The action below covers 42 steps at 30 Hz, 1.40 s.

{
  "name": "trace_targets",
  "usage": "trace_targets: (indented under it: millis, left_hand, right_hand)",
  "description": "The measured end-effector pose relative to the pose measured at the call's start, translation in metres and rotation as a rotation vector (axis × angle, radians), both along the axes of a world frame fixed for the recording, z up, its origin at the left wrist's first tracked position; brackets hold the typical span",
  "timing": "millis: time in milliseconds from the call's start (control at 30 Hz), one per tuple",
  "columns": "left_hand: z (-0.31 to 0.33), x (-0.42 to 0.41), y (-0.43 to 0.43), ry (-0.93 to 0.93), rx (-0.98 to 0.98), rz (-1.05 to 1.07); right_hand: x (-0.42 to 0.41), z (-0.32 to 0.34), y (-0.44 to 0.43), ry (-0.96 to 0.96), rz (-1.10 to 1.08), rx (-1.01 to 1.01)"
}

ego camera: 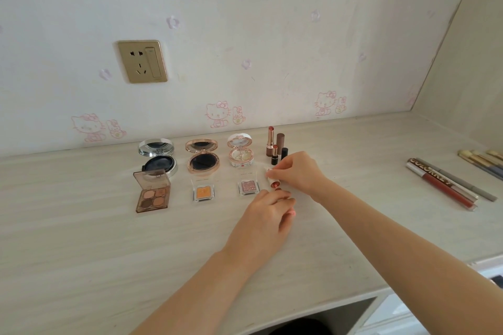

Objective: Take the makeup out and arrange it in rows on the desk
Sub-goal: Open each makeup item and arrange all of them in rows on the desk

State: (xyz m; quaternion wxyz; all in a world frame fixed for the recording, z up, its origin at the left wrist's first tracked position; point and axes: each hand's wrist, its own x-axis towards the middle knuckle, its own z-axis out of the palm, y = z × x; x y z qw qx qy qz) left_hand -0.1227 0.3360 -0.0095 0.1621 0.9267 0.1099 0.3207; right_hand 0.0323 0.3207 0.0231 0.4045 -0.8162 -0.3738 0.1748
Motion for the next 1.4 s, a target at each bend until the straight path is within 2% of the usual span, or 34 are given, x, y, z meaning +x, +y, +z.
trace_targets:
  millis: [500,700,900,1167,1400]
  left_hand:
    - [0.004,-0.005,-0.001,-0.009,0.049,0.046]
    - [0.004,-0.005,0.001,0.001,0.06,0.045]
    - [0.014,0.005,0.0,0.013,0.095,0.01]
    - [0.026,0.074,-0.035,0.072,-0.07,-0.105]
    - [0.022,0.155,-0.071,0.245,-0.142,-0.21]
  right_hand:
    - [0.002,0.003,-0.009,-0.173,0.025,-0.064]
    - [0.015,0.011,-0.049,-0.159,-0.025,-0.065]
    - [0.031,0.008,-0.111,-0.287,-0.058,-0.107]
    - [0.058,0.004,-0.194,-0.51,-0.146,-0.137]
    - [0.091,-0.008,-0.244,-0.656,-0.265,-0.131]
